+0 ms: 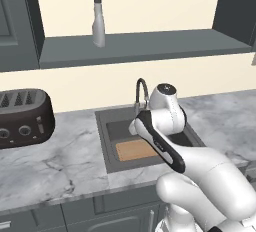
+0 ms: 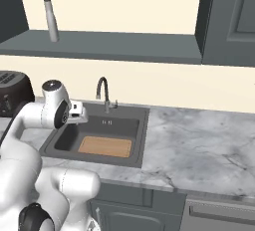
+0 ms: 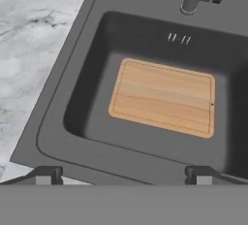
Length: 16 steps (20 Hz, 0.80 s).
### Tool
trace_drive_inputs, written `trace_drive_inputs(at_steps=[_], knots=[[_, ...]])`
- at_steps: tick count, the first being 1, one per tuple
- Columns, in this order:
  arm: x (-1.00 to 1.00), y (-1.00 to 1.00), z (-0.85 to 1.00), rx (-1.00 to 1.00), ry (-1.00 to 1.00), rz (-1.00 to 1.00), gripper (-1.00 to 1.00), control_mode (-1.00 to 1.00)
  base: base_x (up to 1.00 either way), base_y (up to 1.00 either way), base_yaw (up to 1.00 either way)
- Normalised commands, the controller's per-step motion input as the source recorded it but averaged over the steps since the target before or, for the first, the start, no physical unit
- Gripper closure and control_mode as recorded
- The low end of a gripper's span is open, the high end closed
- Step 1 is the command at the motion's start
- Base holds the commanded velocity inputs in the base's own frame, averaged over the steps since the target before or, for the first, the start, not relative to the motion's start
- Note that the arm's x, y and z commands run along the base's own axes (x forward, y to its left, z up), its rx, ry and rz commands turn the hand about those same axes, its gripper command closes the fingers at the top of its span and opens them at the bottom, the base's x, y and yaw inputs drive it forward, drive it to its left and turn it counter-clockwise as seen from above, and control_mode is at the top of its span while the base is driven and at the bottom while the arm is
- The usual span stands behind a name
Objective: Move the cutting board and knife to the sink. Then move spray from the shelves to the counter.
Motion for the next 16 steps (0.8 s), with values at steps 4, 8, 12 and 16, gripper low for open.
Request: trace_drive_inputs(at_steps=[4,8,12,16], knots=[[0.0,0.0,0.0,0.0,0.0,0.0,-1.0,1.0,-0.34,0.0,0.01],[0.0,0.0,0.0,0.0,0.0,0.0,-1.0,1.0,-0.5,0.01,0.17],[0.0,0.0,0.0,0.0,0.0,0.0,-1.0,1.0,-0.4,0.13,0.62],[0.0,0.0,0.0,0.0,0.0,0.0,-1.0,1.0,-0.18,0.14,0.85]])
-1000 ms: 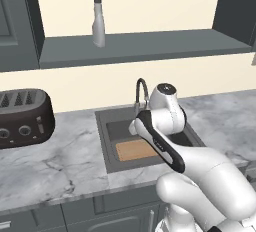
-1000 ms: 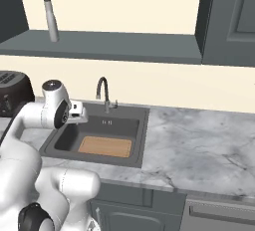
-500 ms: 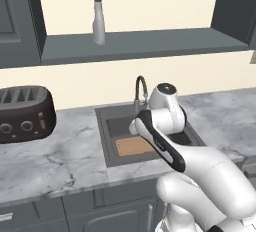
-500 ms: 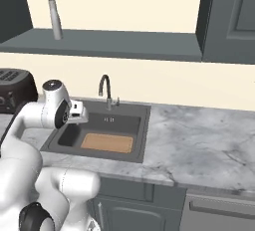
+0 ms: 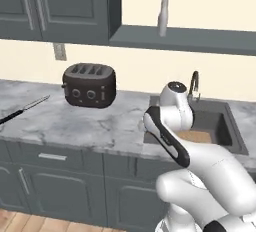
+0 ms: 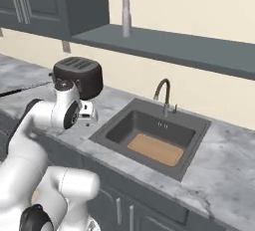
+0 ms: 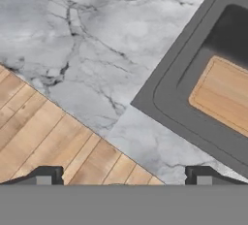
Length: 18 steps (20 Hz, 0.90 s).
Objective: Move the cutting board and knife to the sink. Then move spray from the shelves to the counter.
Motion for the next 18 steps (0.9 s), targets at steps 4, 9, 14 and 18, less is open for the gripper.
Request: trace_drive_inputs(at_steps=[4,9,14,18], knots=[[0.0,0.0,0.0,0.0,0.0,0.0,-1.0,1.0,0.01,0.17,0.6],[0.0,0.0,0.0,0.0,0.0,0.0,-1.0,1.0,0.15,0.48,0.09],[0.0,0.0,0.0,0.0,0.0,0.0,-1.0,1.0,0.25,0.68,-0.14],[0.0,0.0,0.0,0.0,0.0,0.0,-1.0,1.0,0.32,0.61,-0.33]])
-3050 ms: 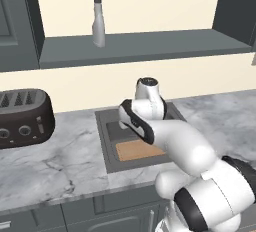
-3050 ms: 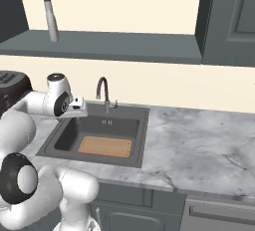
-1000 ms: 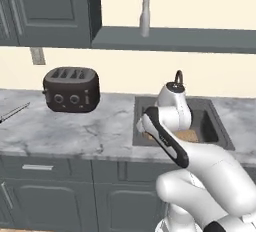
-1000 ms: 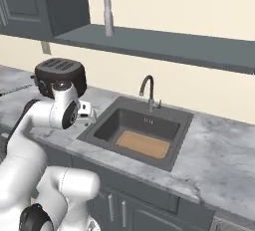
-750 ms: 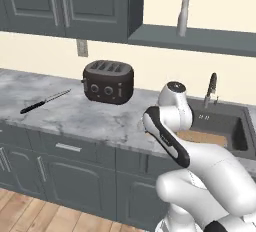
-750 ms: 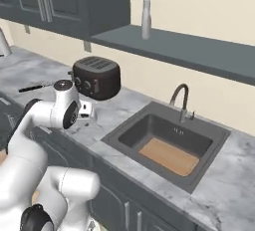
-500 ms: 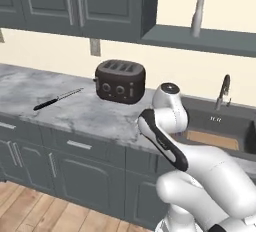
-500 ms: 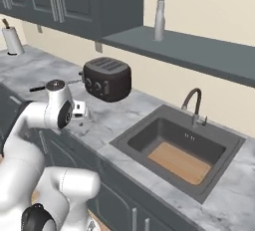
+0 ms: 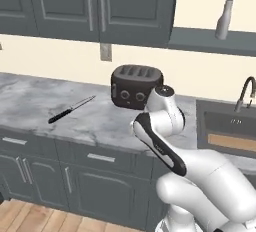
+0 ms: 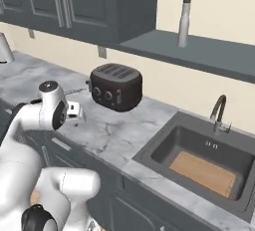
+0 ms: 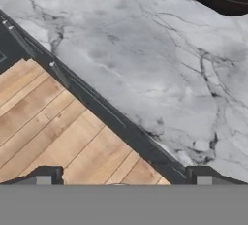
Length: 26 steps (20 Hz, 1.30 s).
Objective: Move the cutting board and knife to the sink. Then move spray from the shelves to the counter.
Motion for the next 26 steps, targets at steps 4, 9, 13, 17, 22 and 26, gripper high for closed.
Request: trace_drive_inputs(at_steps=[4,9,13,17,22,26], knots=[[0.0,0.0,0.0,0.0,0.0,0.0,-1.0,1.0,0.35,0.57,-0.38],[0.0,0.0,0.0,0.0,0.0,0.0,-1.0,1.0,0.33,0.58,-0.37],[0.0,0.0,0.0,0.0,0.0,0.0,-1.0,1.0,0.26,0.66,-0.3],[0.0,0.0,0.0,0.0,0.0,0.0,-1.0,1.0,0.25,0.66,-0.29],[0.0,0.0,0.0,0.0,0.0,0.0,-1.0,1.0,0.2,0.68,-0.28],[0.0,0.0,0.0,0.0,0.0,0.0,-1.0,1.0,0.18,0.68,-0.28]])
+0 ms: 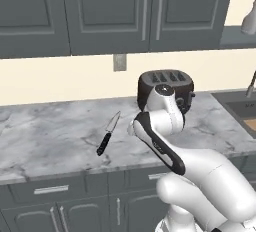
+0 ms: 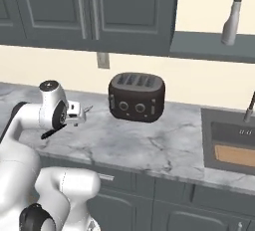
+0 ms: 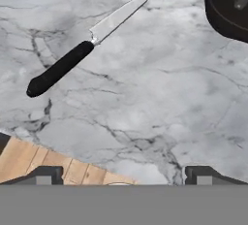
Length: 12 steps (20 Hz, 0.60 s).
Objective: Move the cutting board and knife to the sink. Then move spray from the shelves to the counter.
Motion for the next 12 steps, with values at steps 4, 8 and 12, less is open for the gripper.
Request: trace_drive_inputs(at_steps=[4,8,12], knots=[[0.0,0.0,0.0,0.0,0.0,0.0,-1.0,1.0,0.2,0.67,-0.29],[0.0,0.0,0.0,0.0,0.0,0.0,-1.0,1.0,0.26,0.67,-0.27],[0.0,0.0,0.0,0.0,0.0,0.0,-1.0,1.0,0.35,0.57,-0.21]])
